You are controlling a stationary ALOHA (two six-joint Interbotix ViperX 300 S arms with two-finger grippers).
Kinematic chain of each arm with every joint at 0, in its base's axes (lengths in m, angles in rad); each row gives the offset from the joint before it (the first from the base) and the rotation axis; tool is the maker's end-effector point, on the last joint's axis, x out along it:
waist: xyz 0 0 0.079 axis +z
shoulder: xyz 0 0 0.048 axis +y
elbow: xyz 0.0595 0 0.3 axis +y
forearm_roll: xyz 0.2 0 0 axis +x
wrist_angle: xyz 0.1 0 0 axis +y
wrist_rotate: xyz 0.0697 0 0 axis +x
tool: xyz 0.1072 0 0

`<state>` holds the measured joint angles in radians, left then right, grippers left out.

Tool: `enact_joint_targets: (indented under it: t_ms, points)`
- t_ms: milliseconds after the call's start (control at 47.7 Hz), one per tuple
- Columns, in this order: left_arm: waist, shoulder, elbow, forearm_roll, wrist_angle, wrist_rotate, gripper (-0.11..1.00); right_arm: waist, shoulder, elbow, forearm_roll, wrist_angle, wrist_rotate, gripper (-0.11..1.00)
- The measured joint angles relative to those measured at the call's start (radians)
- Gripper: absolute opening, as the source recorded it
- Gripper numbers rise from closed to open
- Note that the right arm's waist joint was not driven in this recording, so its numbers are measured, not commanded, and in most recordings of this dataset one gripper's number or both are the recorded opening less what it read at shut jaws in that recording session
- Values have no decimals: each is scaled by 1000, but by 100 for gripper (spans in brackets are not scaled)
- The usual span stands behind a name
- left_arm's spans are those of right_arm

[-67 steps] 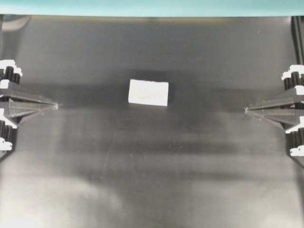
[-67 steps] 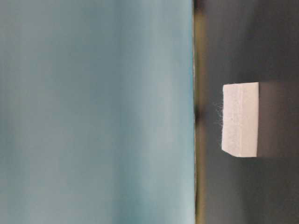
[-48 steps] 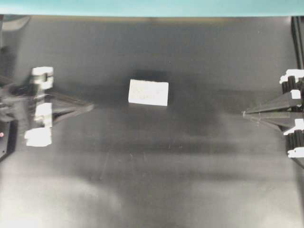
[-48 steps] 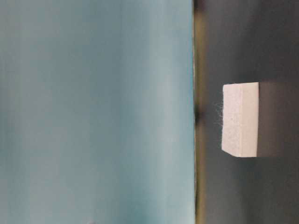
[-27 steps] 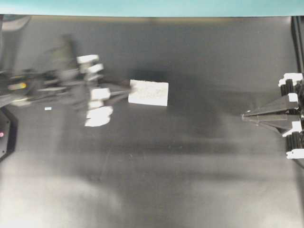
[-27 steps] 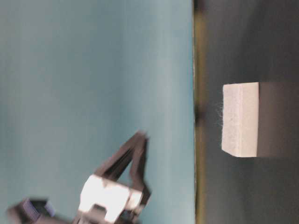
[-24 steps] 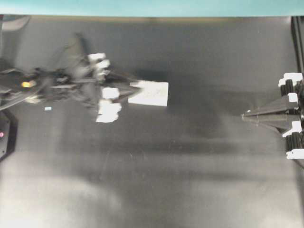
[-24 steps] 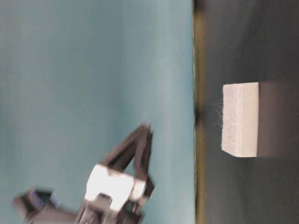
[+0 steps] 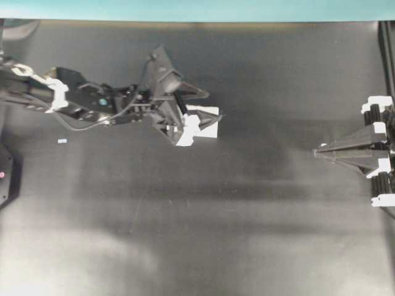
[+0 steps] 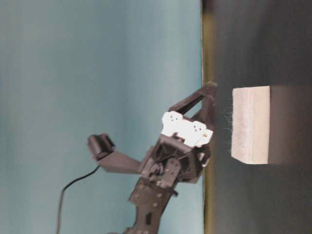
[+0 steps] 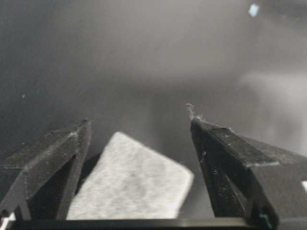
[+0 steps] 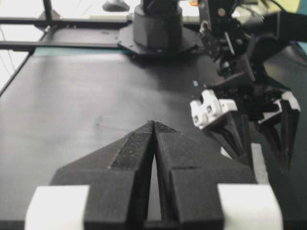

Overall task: Push the sponge with the left arm to wipe the table.
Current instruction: 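Press the left gripper down onto the sponge and push it rightward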

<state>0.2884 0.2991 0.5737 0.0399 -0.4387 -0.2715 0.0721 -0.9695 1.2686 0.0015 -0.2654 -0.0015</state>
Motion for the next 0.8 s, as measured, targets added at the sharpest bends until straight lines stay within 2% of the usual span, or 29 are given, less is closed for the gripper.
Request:
enact_joint_targets:
  t_ms: [210,503,797]
  points:
    - [34,31,-2,-2,0,0,80,0,0,8,0,-2,0,-1]
    - [18,31,54,0,-3,-20,81,0,0,17,0,-2,0,-1]
    - [-9,31,60,0,-8,-28,80,0,0,20,0,-2,0,-1]
